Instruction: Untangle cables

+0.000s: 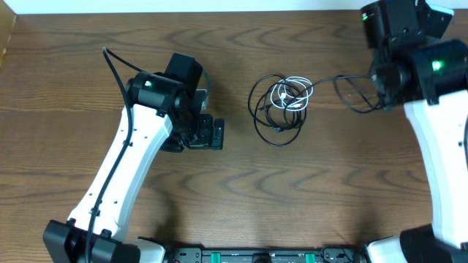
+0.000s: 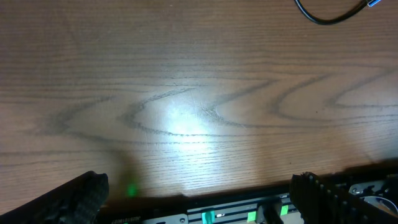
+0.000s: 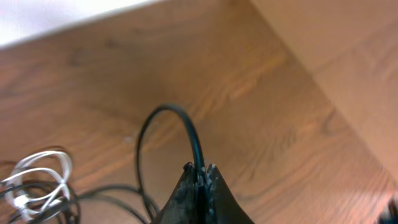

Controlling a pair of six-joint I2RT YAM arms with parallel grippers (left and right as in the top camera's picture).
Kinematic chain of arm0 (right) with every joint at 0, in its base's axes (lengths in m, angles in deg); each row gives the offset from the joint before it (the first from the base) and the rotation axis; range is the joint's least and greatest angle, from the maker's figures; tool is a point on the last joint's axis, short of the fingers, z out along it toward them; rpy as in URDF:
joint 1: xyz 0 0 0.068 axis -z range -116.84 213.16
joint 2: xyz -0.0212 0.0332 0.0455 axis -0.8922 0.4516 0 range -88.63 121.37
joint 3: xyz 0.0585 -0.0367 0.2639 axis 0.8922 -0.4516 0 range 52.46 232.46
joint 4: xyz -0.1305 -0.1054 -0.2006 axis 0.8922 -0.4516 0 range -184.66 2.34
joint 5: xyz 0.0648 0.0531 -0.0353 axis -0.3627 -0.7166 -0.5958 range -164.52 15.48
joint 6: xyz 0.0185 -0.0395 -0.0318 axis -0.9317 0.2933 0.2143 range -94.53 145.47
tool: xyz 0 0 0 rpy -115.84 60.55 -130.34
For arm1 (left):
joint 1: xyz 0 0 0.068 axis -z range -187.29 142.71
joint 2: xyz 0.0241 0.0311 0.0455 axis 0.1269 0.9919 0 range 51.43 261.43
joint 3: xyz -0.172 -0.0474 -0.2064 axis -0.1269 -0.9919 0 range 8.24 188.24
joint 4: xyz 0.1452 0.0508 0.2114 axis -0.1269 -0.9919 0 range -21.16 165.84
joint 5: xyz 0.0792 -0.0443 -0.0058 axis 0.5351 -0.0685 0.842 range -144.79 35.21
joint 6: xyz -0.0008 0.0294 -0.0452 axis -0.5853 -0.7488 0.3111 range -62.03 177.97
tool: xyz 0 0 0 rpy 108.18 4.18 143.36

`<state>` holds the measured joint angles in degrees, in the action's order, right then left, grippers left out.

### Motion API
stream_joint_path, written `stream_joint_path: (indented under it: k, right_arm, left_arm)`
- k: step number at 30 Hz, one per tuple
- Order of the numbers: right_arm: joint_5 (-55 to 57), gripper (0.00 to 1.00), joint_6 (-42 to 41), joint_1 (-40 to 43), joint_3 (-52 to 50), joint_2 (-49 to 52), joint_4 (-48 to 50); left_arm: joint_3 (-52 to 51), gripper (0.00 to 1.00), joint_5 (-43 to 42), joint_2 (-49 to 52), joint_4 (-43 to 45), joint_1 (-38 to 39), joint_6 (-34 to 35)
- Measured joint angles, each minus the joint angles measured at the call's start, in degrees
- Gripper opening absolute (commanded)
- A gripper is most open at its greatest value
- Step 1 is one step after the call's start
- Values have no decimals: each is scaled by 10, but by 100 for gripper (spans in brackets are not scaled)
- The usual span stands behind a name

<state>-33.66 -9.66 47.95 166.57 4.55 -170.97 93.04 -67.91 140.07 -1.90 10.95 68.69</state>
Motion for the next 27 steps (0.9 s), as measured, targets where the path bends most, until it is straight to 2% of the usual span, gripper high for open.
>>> stream_joint_path:
  k: [2,7,10,12,14,16,19,27]
  right_arm:
    - [-26,2,-2,33,-20,10,8]
    - [-115,10,-3,103,-60,24,18]
    - [-170,24,9,120,-82,26,26]
    - [-196,29,22,122,-95,26,32]
    - [-216,41,30,122,-111,26,40]
    - [-225,60,40,122,-123,26,45]
    - [-247,72,47,122,-145,26,59]
    - [-413,77,70,110,-230,26,106]
  left_arm:
    - [0,98,0,0,0,0,0]
    - [0,98,0,0,0,0,0]
    - [0,98,0,0,0,0,0]
    - [0,98,0,0,0,0,0]
    - [0,98,0,0,0,0,0]
    - [0,98,0,0,0,0,0]
    - [0,98,0,0,0,0,0]
    - [0,98,0,0,0,0,0]
